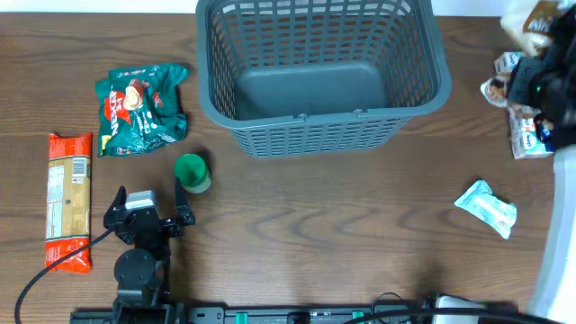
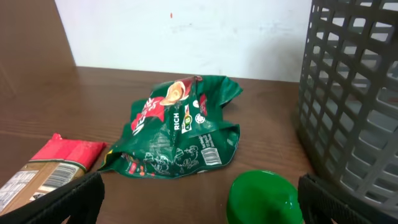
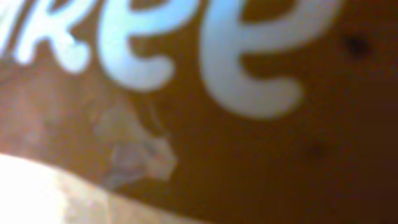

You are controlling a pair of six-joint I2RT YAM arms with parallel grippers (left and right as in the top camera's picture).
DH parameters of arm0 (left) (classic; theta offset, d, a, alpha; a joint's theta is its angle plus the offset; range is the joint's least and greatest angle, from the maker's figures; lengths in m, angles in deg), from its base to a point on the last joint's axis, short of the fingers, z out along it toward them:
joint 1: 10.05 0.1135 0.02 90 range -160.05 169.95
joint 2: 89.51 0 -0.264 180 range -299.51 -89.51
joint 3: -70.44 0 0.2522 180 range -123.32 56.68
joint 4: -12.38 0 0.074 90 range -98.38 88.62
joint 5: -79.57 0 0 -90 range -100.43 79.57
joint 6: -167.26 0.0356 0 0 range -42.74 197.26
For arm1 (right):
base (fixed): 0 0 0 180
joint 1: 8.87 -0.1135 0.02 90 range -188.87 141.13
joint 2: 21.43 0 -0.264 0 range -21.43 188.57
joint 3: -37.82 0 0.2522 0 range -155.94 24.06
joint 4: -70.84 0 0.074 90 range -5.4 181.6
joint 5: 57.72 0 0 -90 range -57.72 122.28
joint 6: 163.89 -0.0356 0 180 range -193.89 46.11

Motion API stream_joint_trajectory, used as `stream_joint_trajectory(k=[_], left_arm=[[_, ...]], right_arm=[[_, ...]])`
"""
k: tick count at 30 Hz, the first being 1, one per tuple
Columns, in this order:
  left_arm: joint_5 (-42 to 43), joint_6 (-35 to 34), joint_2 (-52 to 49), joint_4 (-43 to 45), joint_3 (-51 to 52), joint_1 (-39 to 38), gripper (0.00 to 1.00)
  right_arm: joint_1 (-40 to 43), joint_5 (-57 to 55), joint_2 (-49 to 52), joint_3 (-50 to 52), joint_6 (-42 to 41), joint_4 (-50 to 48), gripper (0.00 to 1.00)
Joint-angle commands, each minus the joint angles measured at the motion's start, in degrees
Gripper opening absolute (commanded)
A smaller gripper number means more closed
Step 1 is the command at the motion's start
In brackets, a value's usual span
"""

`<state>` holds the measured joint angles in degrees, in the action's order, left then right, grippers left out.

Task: Pack container
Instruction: 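Lift the beige bag with the right gripper and drop it into the basket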

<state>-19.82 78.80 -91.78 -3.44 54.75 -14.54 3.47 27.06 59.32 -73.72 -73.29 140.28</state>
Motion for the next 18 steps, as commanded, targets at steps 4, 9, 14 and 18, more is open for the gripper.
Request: stream_joint_trajectory(k=[4, 9, 14, 18], left_arm=[[-0.66, 0.37, -0.17, -1.05, 1.7, 0.35, 0.99], [-0.66, 0.37, -0.17, -1.05, 1.7, 0.35, 0.98], [-0.66, 0.37, -0.17, -1.05, 1.7, 0.35, 0.98], [-0.66, 0.37, -0.17, -1.05, 1.7, 0.35, 0.99]], right_arm=[[-9.07, -0.35, -8.87, -0.46, -0.26, -3.54, 0.01], [-16.87, -1.03, -8.94, -0.46, -0.13, -6.12, 0.01], [-22.32, -2.36, -3.69, -0.48, -0.13, -9.14, 0.01], [-24.72, -4.48, 1.38, -1.9, -0.13, -10.01, 0.01]])
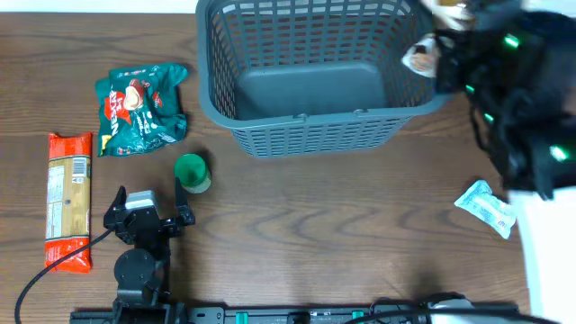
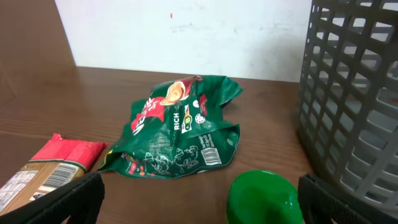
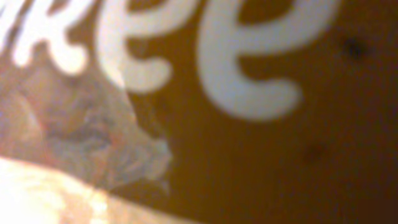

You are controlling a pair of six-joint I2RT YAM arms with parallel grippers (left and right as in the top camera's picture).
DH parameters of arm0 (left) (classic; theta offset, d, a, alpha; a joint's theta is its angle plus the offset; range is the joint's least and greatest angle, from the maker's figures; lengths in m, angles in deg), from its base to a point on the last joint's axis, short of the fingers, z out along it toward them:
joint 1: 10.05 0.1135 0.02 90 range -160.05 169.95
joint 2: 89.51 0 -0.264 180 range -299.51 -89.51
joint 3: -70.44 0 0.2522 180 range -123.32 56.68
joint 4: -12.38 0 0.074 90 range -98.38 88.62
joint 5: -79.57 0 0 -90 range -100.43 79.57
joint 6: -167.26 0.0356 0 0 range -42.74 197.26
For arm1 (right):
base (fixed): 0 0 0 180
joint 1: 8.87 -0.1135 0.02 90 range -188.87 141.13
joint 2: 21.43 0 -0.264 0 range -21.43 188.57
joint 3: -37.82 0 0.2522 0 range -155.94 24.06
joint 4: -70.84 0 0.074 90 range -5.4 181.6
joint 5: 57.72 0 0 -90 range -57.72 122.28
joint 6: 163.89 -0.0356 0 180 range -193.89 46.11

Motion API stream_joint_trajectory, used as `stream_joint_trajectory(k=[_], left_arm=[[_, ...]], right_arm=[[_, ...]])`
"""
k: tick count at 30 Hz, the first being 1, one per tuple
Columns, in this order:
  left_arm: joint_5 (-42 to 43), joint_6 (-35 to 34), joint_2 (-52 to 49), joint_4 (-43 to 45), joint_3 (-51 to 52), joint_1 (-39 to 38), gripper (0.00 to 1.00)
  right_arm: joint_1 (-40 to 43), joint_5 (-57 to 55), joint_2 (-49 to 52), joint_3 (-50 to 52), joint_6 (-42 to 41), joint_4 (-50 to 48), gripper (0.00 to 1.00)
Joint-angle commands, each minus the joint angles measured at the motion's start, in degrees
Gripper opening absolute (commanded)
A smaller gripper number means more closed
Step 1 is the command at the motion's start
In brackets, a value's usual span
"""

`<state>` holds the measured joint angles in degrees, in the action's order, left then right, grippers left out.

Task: Pack container
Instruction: 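Lift the beige bag with the right gripper and drop it into the basket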

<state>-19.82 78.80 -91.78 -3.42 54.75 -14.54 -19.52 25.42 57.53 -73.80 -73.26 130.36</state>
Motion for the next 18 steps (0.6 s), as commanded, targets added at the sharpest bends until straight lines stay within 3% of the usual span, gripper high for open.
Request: stream_joint_trajectory(k=[1, 11, 18], left_arm=[[-0.66, 0.37, -0.17, -1.07, 1.7, 0.35, 0.99], [-0.66, 0.37, -0.17, -1.07, 1.7, 0.35, 0.99], [-0.66, 0.37, -0.17, -1.07, 1.7, 0.35, 0.99]], right_arm=[[-2.27, -3.61, 4.74, -2.67, -0.11, 0.22, 0.01], [-6.08, -3.69, 17.0, -7.13, 0.39, 5.46, 0.01], [-6.29, -3.65, 20.39, -7.13, -3.43, 9.6, 0.01]])
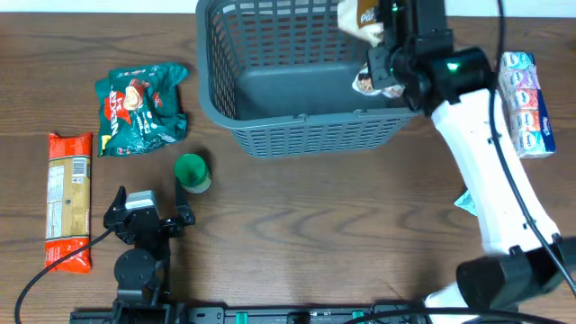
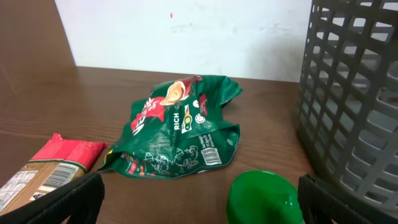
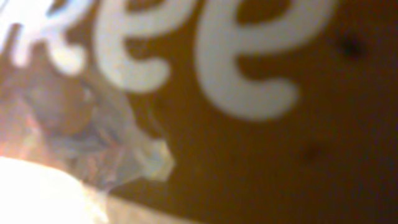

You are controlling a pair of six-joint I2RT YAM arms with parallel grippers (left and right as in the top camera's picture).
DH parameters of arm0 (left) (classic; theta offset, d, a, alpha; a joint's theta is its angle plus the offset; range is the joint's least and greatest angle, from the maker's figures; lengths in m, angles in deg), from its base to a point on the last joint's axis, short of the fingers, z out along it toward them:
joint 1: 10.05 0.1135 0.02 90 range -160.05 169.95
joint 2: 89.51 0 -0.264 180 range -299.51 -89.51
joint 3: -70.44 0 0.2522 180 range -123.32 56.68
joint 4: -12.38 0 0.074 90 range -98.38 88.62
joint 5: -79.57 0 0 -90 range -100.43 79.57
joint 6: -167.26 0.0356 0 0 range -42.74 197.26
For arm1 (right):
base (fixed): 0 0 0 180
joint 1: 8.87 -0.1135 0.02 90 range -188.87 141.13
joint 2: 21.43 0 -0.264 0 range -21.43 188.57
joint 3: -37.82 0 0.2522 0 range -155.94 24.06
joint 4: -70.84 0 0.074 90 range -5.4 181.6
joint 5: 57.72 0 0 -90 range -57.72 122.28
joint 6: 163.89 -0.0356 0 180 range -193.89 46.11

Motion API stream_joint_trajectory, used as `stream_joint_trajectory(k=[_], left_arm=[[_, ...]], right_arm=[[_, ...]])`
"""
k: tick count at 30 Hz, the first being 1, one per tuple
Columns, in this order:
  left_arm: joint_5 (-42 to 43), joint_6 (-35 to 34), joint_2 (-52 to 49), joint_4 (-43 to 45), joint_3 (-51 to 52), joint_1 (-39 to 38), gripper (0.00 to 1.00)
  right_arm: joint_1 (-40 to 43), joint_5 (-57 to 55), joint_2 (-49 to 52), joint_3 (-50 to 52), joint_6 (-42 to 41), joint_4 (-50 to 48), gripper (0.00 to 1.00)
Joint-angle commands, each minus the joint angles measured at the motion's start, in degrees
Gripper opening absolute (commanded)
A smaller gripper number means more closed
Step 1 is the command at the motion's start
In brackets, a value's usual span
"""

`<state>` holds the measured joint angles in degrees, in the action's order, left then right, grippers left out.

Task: Pack container
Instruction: 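Lift the beige bag with the right gripper and drop it into the basket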

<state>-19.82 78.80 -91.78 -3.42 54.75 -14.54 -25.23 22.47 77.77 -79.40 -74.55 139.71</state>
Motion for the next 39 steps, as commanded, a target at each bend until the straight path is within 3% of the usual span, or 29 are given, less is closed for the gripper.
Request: stream_joint_trajectory(k=[1, 15, 39], left_arm=[[-0.66, 0.37, -0.17, -1.07, 1.7, 0.35, 0.99], [-0.66, 0.37, -0.17, -1.09, 1.7, 0.35, 0.98], [-0.66, 0.37, -0.17, -1.07, 1.7, 0.35, 0.99]], right_arm=[[-0.59, -0.7, 0.22, -1.53, -2.14, 0.46, 0.01], [-0.57, -0.26, 2.84, -1.51, -2.29, 3.43, 0.01], [2.21, 0.96, 7.34, -1.55, -4.63, 0.09, 0.01]])
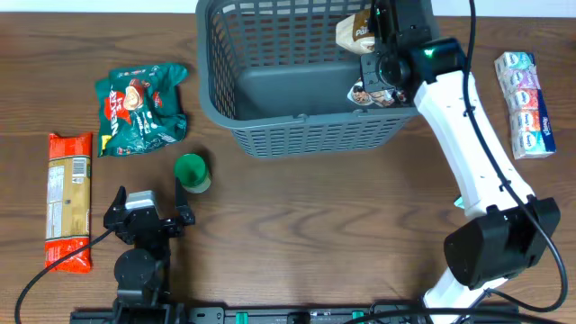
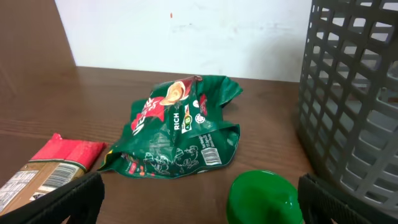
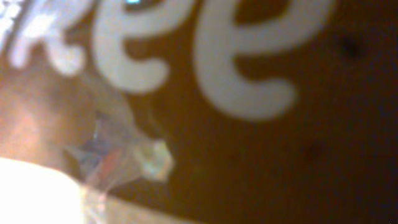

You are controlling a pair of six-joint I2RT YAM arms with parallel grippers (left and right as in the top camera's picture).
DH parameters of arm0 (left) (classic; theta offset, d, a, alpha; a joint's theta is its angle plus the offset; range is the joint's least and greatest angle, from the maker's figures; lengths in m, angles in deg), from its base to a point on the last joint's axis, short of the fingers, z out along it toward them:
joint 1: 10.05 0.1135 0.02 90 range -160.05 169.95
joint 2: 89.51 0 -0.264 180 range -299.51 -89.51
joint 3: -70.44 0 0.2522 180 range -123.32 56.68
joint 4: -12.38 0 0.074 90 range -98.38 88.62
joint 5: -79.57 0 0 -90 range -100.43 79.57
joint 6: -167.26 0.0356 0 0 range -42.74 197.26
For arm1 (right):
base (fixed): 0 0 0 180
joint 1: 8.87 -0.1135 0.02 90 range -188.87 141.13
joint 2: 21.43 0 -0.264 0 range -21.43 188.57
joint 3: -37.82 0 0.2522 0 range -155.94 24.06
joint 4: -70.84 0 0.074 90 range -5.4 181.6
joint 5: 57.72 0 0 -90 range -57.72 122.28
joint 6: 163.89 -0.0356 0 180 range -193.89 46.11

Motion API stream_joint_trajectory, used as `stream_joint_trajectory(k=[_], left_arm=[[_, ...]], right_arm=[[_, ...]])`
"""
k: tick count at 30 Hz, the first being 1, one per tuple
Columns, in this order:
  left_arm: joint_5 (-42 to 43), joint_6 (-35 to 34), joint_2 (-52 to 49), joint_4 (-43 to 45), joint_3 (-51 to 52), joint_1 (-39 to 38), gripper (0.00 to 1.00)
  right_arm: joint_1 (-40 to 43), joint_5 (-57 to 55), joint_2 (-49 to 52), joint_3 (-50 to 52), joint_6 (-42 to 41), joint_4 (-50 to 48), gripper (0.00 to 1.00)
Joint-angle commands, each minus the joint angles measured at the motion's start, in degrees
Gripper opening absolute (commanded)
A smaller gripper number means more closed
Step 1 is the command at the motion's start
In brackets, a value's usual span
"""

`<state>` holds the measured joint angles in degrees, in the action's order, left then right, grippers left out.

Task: Pack container
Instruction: 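Lift the beige bag with the right gripper and drop it into the basket, then move the right gripper to the tissue pack and grasp it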

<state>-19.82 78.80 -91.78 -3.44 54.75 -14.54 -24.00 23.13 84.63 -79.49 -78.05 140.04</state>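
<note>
The grey mesh basket (image 1: 306, 117) stands at the back middle of the table. My right gripper (image 1: 378, 58) hangs inside its right end, shut on a brown snack bag (image 1: 354, 34). That bag's blurred brown face with white letters (image 3: 249, 124) fills the right wrist view and hides the fingers. My left gripper (image 1: 148, 209) rests open near the front left, with nothing between its fingers (image 2: 68, 199). A green cup (image 2: 264, 199) stands just ahead of it, toward the right finger.
A green snack bag (image 1: 139, 108) lies left of the basket, and a red-ended packet (image 1: 69, 200) lies at the far left. A tissue pack (image 1: 526, 90) sits at the right edge. A pale blue packet (image 1: 458, 202) is mostly hidden under the right arm.
My right gripper and the brown bag sit slightly nearer the front within the basket's right end. The left arm and the items on the table are unmoved.
My right gripper held the brown bag at the table's far right edge. Then it was at the basket's back right corner, then over the basket's right end. Now it holds the bag inside that end. The left gripper stayed open and still.
</note>
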Motion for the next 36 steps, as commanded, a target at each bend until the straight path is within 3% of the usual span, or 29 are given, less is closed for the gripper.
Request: stream_joint_trajectory(k=[1, 8, 9, 10, 11, 12, 22, 28, 36], left_arm=[[-0.66, 0.37, -0.17, -1.05, 1.7, 0.35, 0.99], [-0.66, 0.37, -0.17, -1.05, 1.7, 0.35, 0.98], [-0.66, 0.37, -0.17, -1.05, 1.7, 0.35, 0.99], [-0.66, 0.37, -0.17, -1.05, 1.7, 0.35, 0.99], [-0.66, 0.37, -0.17, -1.05, 1.7, 0.35, 0.99], [-0.66, 0.37, -0.17, -1.05, 1.7, 0.35, 0.99], [-0.66, 0.37, -0.17, -1.05, 1.7, 0.35, 0.99], [-0.66, 0.37, -0.17, -1.05, 1.7, 0.35, 0.99], [-0.66, 0.37, -0.17, -1.05, 1.7, 0.35, 0.99]], right_arm=[[1.25, 0.46, 0.79, -1.46, -1.16, -0.2, 0.01], [1.64, 0.63, 2.27, -1.46, -0.44, 0.94, 0.02], [1.55, 0.61, 2.29, -1.46, -0.37, 0.9, 0.14], [1.53, 0.9, 2.29, -1.46, 0.11, 0.76, 0.47], [1.49, 1.31, 2.29, -1.46, 0.63, 0.59, 0.72], [1.46, 1.77, 2.27, -1.46, 0.85, 0.44, 0.85], [0.81, 3.58, 2.25, -4.66, 1.33, -0.11, 0.88], [0.55, -1.14, 2.25, -20.2, 0.35, 7.67, 0.89], [4.92, -13.75, 2.19, -42.38, -2.05, 23.93, 0.98]])
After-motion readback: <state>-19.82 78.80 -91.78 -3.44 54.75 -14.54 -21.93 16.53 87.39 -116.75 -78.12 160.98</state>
